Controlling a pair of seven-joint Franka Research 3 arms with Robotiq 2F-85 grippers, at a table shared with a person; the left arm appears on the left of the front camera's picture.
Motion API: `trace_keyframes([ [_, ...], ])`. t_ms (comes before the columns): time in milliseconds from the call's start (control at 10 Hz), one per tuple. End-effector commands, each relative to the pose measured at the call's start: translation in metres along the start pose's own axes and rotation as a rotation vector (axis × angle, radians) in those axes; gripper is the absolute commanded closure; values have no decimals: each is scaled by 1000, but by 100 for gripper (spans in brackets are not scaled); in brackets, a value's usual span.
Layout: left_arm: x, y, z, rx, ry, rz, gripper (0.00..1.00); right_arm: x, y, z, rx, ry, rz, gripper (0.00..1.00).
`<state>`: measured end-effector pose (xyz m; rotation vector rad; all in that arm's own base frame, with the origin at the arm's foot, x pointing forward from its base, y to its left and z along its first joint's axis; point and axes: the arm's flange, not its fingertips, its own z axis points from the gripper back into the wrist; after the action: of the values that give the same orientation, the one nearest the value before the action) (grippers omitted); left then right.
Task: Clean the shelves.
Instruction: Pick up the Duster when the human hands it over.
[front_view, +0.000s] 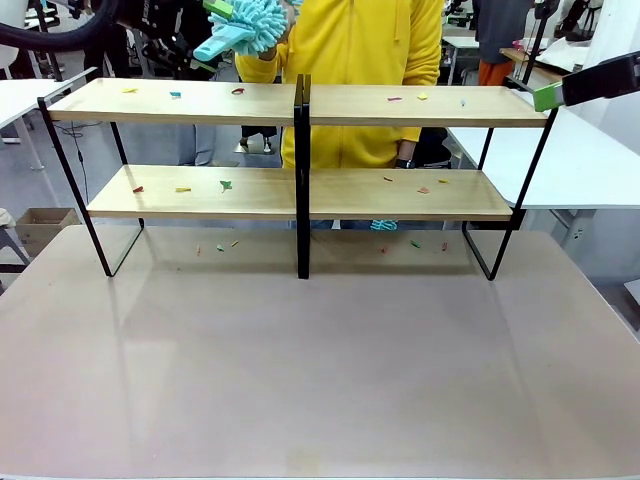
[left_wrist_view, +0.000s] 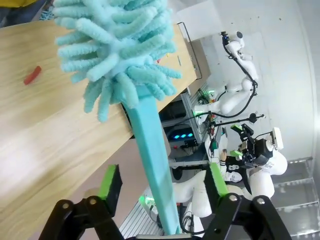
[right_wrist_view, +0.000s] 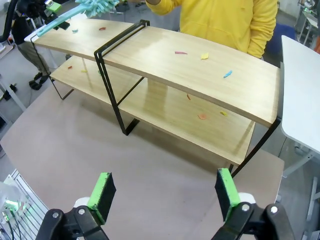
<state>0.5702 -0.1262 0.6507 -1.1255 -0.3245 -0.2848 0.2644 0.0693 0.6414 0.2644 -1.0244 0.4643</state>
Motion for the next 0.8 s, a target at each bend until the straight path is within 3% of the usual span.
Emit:
trace_keyframes([
  [0,1,-5,3,-42,-30,-11,100,0,-1,0,3,-2,-5,0],
  [200,0,-6,2,-56,-44,-23,100,0,-1,0,3,-2,-5,0],
  [300,-1,-6,1,-59,-36,-28,84,0,-1,0,3,-2,-5,0],
  [500,-1,-4,0,-62,-24,-31,100,0,-1,0,3,-2,-5,0],
  [700,-4,-5,-2,-61,1,-48,100,0,-1,0,3,-2,-5,0],
])
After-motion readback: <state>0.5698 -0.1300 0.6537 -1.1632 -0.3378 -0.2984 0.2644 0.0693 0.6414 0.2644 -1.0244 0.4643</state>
